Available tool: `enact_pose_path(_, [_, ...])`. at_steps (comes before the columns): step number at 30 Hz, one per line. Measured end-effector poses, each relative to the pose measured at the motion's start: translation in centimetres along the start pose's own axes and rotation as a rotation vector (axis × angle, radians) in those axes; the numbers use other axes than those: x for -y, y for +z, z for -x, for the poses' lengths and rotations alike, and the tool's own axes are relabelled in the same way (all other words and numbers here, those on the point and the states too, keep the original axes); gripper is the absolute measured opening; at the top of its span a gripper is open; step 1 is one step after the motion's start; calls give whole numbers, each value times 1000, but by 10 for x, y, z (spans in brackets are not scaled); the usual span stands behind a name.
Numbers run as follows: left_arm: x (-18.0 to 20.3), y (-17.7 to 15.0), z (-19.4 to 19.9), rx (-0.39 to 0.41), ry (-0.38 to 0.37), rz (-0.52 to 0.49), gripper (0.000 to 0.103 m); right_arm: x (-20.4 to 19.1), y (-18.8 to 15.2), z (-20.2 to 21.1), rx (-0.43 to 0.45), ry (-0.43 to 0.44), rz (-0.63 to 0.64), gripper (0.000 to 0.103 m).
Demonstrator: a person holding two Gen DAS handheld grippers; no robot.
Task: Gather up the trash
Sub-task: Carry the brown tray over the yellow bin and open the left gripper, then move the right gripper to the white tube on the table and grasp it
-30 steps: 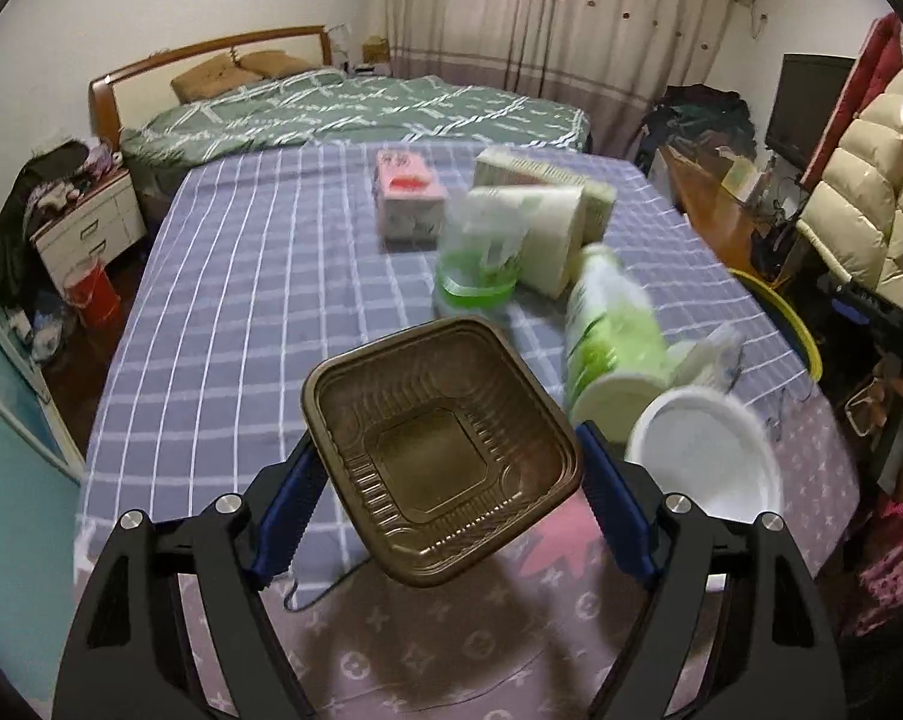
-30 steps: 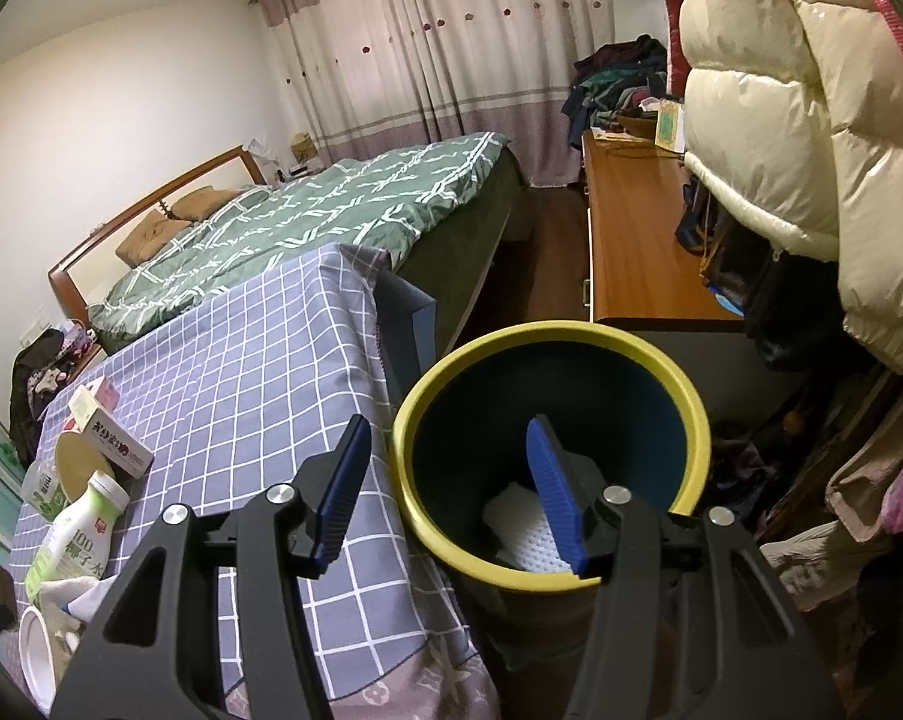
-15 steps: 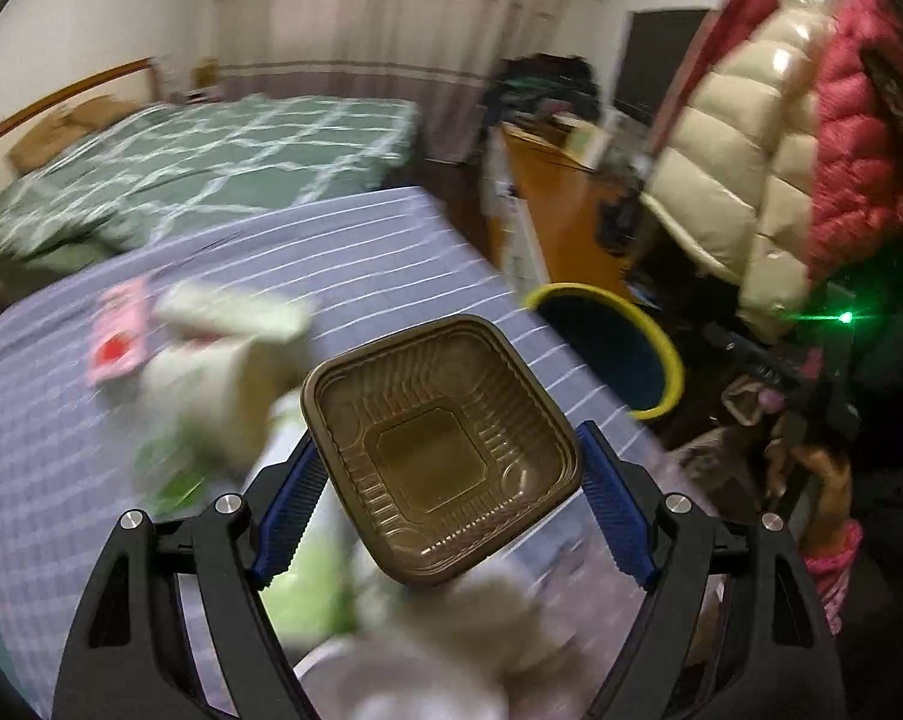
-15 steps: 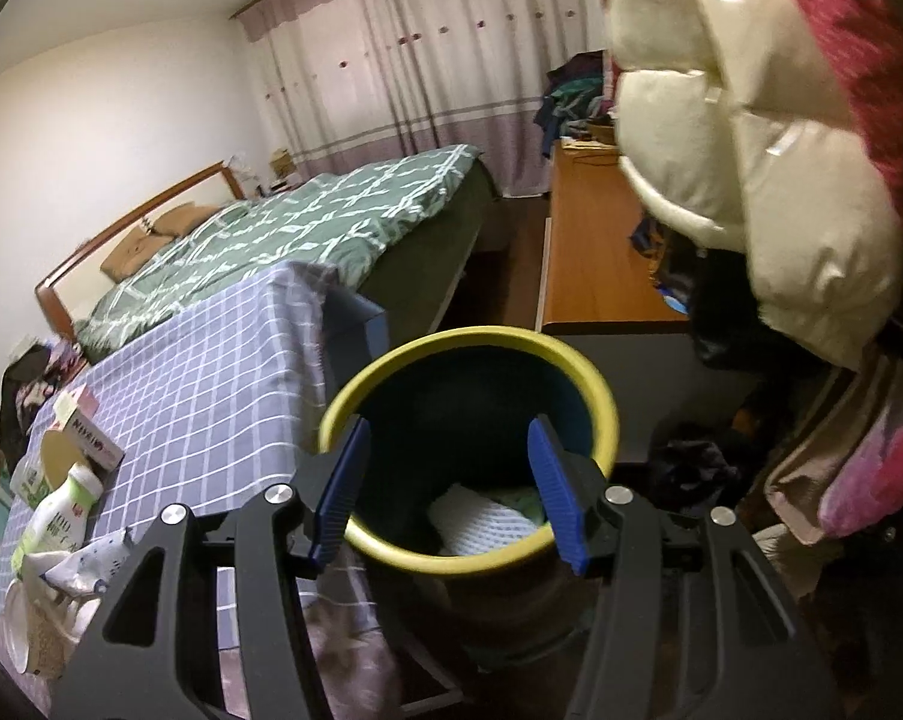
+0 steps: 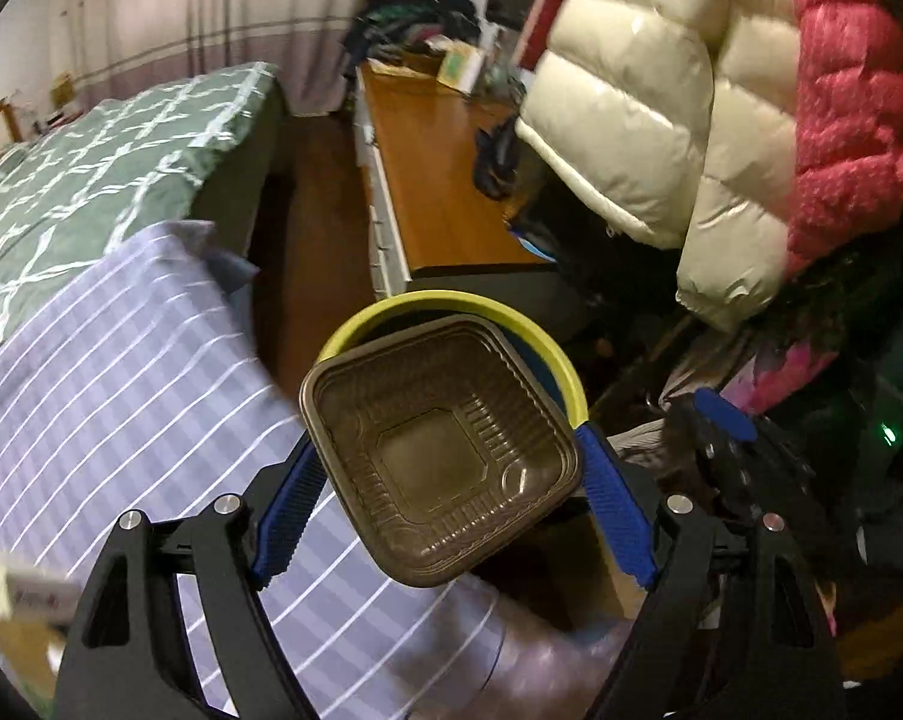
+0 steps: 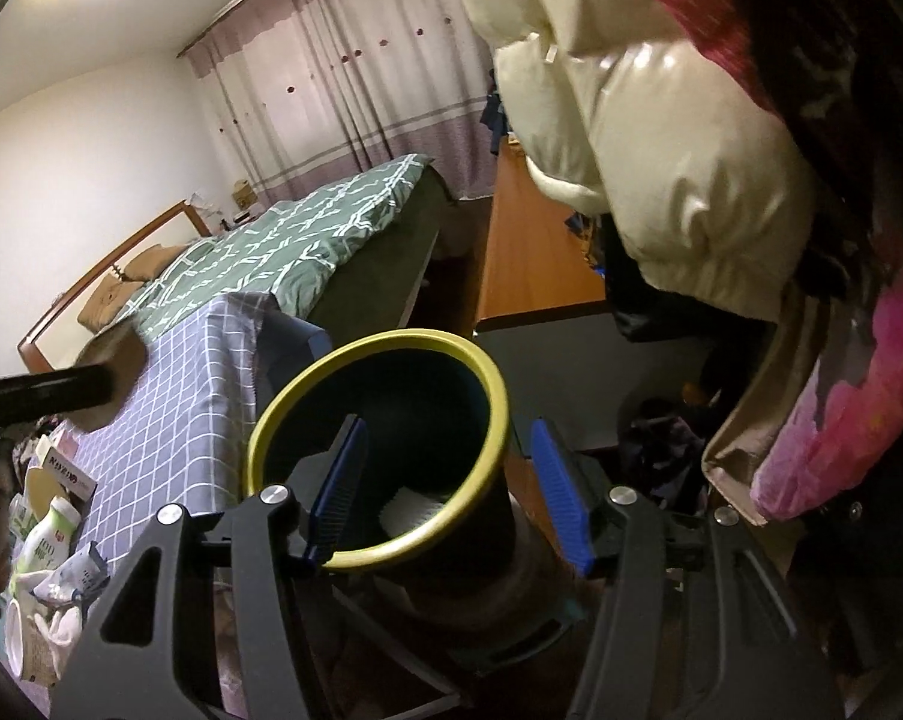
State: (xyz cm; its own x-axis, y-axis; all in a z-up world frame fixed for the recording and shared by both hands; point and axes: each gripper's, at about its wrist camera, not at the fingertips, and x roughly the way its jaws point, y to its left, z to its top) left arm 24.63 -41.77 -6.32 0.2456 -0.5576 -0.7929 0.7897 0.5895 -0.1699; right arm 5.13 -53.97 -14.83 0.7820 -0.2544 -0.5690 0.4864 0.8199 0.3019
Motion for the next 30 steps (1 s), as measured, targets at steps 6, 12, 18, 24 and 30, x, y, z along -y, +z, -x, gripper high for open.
enact_pose_path(6, [16,23,-41,-23,19,-15,93,5,0,1,3,-2,-10,57])
enact_pose_path(12, [0,23,-9,29,4,40,94,1,-2,2,2,-1,1,58])
enact_pose_path(18, [-37,-2,86,204,14,112,98,-23,-6,0,-14,32,52,59])
enact_pose_path(24, [-80,-71,173,369,190,165,98,-65,-16,-2,-48,77,138,59])
enact_pose_path(30, [-132,-164,236,484,410,288,98,-116,-29,-1,-79,124,244,59])
